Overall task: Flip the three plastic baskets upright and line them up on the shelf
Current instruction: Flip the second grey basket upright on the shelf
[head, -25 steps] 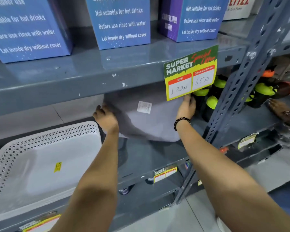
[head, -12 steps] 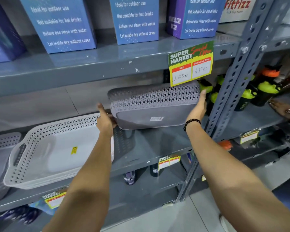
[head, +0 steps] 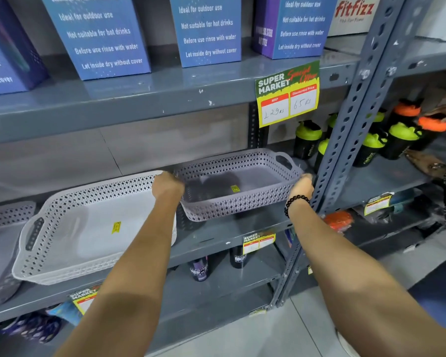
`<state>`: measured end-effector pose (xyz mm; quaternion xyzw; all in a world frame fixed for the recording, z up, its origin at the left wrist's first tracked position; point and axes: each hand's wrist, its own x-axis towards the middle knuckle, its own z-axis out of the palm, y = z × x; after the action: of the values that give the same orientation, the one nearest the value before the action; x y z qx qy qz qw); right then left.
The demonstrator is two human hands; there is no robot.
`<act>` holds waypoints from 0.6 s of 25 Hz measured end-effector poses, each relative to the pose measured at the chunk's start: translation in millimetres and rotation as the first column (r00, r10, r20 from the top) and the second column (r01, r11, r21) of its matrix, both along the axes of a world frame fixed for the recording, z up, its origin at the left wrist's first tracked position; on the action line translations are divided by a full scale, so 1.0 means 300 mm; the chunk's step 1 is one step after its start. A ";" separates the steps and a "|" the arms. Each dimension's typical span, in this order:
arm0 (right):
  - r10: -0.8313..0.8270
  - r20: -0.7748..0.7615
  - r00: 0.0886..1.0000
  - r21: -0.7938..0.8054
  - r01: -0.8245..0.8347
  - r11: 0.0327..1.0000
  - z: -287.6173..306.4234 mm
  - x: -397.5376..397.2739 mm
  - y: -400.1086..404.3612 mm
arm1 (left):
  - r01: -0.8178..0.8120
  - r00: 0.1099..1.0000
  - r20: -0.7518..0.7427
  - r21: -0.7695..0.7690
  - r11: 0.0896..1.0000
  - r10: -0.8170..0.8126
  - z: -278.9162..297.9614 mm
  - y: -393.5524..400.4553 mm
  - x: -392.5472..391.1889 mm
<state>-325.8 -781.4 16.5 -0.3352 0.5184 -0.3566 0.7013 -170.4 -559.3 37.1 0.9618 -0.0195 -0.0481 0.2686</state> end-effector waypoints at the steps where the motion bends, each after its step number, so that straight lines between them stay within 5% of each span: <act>1: 0.006 -0.028 1.000 0.014 -0.005 1.000 -0.002 -0.006 0.007 | 0.010 0.999 0.030 0.049 0.999 -0.012 -0.014 0.000 -0.021; 5: 0.059 -0.191 0.980 -0.032 -0.066 0.997 -0.028 -0.014 0.017 | 0.064 0.995 0.065 0.211 0.975 -0.079 -0.086 0.011 -0.053; 11: 0.083 -0.372 0.925 -0.125 -0.138 0.982 -0.073 0.002 0.014 | 0.109 0.984 0.111 0.253 0.961 -0.141 -0.116 0.017 -0.094; 15: 0.079 -0.619 0.782 -0.262 -0.300 0.917 -0.070 0.026 0.015 | 0.135 0.980 0.110 0.233 0.963 -0.164 -0.121 0.023 -0.105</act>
<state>-318.0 -776.8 -4.5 -0.5993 0.6040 -0.2447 0.4649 -201.9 -552.6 0.9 0.9828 -0.1039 -0.0082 0.1523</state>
